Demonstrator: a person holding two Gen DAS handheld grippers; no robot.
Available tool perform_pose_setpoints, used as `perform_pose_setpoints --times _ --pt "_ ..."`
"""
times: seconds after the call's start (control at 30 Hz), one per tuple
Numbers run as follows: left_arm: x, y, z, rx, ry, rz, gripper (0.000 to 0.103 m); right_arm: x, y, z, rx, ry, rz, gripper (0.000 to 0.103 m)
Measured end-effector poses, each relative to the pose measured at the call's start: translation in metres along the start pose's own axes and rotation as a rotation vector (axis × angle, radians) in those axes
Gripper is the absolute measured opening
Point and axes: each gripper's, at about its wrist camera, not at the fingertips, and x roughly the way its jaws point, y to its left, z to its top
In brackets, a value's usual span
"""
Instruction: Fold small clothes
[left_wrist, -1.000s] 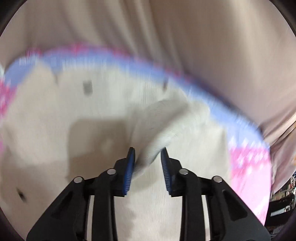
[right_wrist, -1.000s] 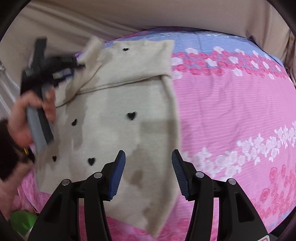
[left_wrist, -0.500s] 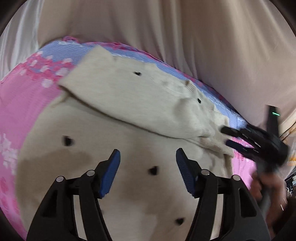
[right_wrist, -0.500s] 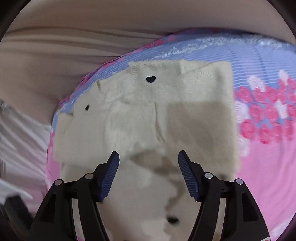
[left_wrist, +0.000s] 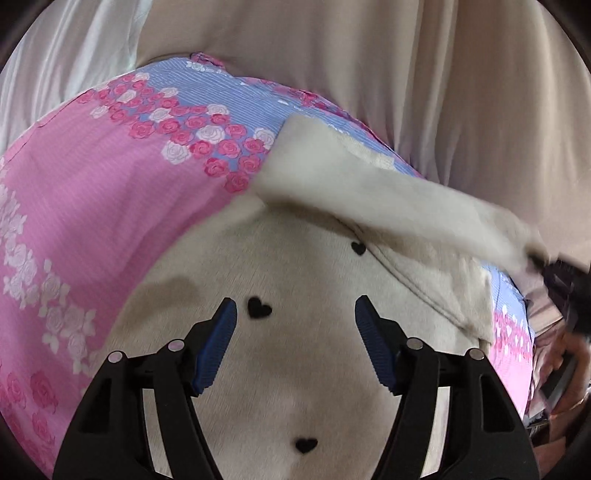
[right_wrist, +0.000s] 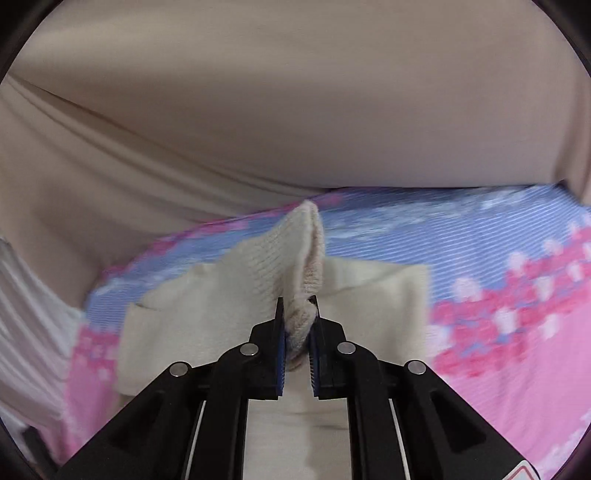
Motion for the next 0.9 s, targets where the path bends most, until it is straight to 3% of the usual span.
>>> perform_pose_setpoints --times 0.1,0.2,0.33,0.4,0.47,0.53,0.7,0.77,0.87,0.9 --pt "0.020 0.000 0.014 -0.071 0.029 -0.059 0.065 0.047 -0.026 -0.016 0.043 0.150 -0.030 0.010" --pt "0.045 0.001 0.030 -0.167 0.069 -0.127 0.065 0.055 -0.024 -0.019 0.024 0.157 -0.026 0.010" --pt "0.083 0.014 0.049 -0.369 0.116 -0.169 0.063 0.049 -0.026 -0.026 0.040 0.134 -0.002 0.010" --pt "0.097 0.024 0.056 -0.451 0.109 -0.168 0.052 0.035 -0.038 -0.030 0.058 0.109 0.009 0.010" --pt "0.097 0.029 0.063 -0.467 0.074 -0.157 0.047 0.038 -0.050 -0.038 0.074 0.120 0.002 0.010" --pt "0.099 0.031 0.067 -0.459 0.074 -0.140 0.041 0.061 -0.062 -0.054 0.082 0.204 -0.023 0.010" --pt "0.097 0.025 0.071 -0.363 0.066 -0.096 0.035 0.051 -0.065 -0.052 0.138 0.177 0.036 0.013" --pt "0.093 0.026 0.071 -0.371 0.067 -0.092 0.036 0.038 -0.064 -0.048 0.129 0.139 0.026 0.018" --pt "0.084 0.027 0.070 -0.372 0.074 -0.097 0.042 0.023 -0.068 -0.048 0.120 0.109 -0.001 0.035" --pt "0.078 0.027 0.070 -0.367 0.077 -0.108 0.043 0.021 -0.070 -0.047 0.121 0.108 -0.001 0.045"
